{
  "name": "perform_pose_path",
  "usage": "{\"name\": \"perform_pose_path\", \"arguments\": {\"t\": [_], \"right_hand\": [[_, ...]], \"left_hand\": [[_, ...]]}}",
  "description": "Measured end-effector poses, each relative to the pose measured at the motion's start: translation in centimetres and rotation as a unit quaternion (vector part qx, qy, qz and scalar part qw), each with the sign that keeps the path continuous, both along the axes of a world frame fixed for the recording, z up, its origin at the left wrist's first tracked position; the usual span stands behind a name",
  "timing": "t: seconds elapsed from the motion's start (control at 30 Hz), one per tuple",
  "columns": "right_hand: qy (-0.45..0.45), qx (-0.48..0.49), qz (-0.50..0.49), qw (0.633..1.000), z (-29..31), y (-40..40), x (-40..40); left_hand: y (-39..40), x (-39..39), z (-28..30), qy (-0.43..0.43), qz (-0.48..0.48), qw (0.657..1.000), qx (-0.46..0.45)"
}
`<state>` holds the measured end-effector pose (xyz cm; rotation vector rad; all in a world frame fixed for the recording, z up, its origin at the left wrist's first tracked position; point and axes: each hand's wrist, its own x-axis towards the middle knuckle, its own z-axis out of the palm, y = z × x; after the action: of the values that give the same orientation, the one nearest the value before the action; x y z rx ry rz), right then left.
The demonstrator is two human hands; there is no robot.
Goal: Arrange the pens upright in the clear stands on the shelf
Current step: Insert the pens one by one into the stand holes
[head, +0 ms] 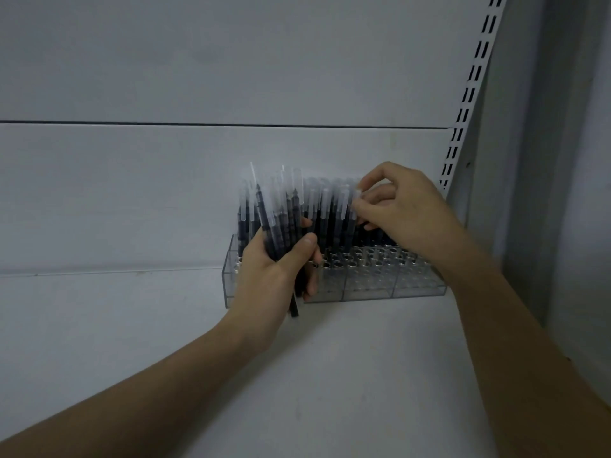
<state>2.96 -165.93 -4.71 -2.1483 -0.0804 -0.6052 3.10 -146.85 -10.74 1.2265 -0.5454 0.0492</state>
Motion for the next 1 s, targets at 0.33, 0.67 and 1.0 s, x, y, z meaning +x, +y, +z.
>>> {"name": "perform_pose_path", "arguments": {"t": [0.33, 0.67, 1.0], "right_hand": [[-0.026, -0.039, -0.007, 0.999, 0.2, 0.7, -0.1], [-0.024, -0.032, -0.032, 0.999, 0.0, 1.1, 0.2], [0.031, 0.007, -0.041, 0.999, 0.2, 0.7, -0.4]], "left_hand": [[-0.2, 0.0, -0.2, -0.002, -0.016, 1.0, 0.016], [-0.4, 0.0, -0.3, 0.005, -0.02, 1.0, 0.02], [-0.4, 0.0, -0.3, 0.004, -0.022, 1.0, 0.02]]}}
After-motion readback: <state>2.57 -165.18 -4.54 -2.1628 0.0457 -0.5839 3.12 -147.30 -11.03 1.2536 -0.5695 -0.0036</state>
